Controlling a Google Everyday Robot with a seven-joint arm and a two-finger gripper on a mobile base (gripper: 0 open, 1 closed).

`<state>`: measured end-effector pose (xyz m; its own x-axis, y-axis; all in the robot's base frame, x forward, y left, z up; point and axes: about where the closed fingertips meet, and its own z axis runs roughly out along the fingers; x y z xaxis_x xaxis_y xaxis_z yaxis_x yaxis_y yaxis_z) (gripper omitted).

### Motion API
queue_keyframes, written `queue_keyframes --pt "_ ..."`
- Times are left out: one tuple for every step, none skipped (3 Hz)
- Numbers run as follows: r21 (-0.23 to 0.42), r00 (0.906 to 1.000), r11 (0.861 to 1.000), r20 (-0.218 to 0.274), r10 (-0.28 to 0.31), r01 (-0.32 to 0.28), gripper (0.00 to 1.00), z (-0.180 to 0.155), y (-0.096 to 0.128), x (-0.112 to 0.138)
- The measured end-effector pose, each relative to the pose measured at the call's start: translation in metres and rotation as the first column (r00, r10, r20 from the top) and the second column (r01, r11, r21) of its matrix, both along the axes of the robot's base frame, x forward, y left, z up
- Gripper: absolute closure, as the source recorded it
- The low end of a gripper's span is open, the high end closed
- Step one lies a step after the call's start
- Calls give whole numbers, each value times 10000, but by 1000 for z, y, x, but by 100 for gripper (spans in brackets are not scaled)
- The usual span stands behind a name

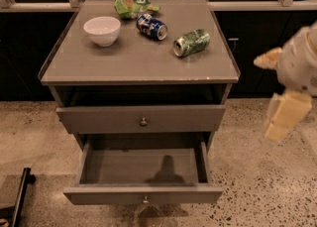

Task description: Close middle drawer

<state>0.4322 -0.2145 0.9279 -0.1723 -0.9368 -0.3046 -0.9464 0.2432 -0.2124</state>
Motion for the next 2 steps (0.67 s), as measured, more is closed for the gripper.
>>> queue_keyframes --pt "2085 9975 9778 -621 341 -205 0 -105 1 -16" --pt "3954 9897 9173 -1426 117 461 0 -218 18 -22"
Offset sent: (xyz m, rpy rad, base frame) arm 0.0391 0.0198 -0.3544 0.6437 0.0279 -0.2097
